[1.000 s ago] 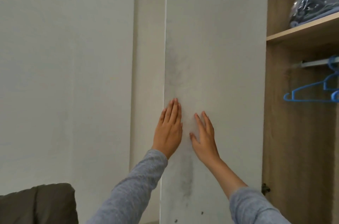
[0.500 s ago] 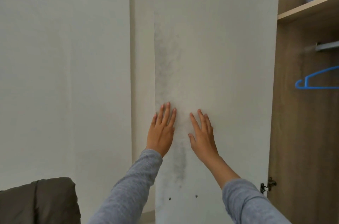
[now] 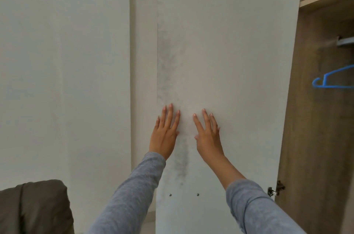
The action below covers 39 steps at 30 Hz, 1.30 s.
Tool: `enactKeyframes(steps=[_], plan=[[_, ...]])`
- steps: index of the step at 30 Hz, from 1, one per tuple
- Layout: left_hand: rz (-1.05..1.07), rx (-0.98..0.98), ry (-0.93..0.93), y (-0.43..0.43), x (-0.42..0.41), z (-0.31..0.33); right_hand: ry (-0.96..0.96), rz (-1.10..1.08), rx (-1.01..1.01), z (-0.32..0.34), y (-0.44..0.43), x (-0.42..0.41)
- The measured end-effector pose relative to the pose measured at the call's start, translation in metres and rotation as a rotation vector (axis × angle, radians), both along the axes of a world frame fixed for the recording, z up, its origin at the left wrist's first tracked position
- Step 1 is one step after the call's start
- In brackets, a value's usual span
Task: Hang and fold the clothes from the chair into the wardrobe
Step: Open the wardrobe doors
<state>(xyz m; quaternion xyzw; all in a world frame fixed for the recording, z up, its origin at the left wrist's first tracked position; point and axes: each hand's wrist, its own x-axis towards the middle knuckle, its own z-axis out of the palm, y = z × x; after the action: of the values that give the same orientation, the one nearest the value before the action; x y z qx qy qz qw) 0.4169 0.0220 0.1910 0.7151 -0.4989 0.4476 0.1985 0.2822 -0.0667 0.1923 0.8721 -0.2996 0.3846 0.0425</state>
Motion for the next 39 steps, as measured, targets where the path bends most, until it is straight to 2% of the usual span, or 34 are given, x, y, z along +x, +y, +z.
enactKeyframes(steps=[5,10,17,21,24,27,30,33,35,39], plan=[[-0.043,-0.030,0.120,-0.008,-0.018,-0.003,0.054,0.116,0.057,0.003,-0.001,-0.020],[-0.160,-0.098,0.380,-0.031,-0.066,-0.028,0.170,0.015,0.140,0.006,-0.005,-0.089],[-0.514,0.004,0.603,-0.088,-0.215,-0.074,0.267,-0.351,-0.092,0.038,0.018,-0.239],[-0.839,0.102,0.600,-0.103,-0.317,-0.071,0.349,-0.563,-0.183,0.052,0.036,-0.306],[-1.149,0.227,0.619,-0.098,-0.383,-0.064,0.456,-0.807,-0.179,0.057,0.049,-0.348],[-1.471,0.385,0.739,-0.084,-0.434,-0.056,0.515,-1.036,-0.190,0.055,0.058,-0.381],[-1.686,0.578,0.876,-0.072,-0.474,-0.055,0.658,-1.246,-0.152,0.055,0.068,-0.403],[-1.849,0.761,1.107,-0.053,-0.503,-0.056,0.789,-1.430,-0.150,0.056,0.082,-0.416],[-1.930,0.819,1.227,-0.042,-0.515,-0.058,0.953,-1.511,-0.085,0.051,0.089,-0.422],[-1.906,0.822,1.387,-0.031,-0.519,-0.059,1.110,-1.583,0.002,0.050,0.099,-0.415]])
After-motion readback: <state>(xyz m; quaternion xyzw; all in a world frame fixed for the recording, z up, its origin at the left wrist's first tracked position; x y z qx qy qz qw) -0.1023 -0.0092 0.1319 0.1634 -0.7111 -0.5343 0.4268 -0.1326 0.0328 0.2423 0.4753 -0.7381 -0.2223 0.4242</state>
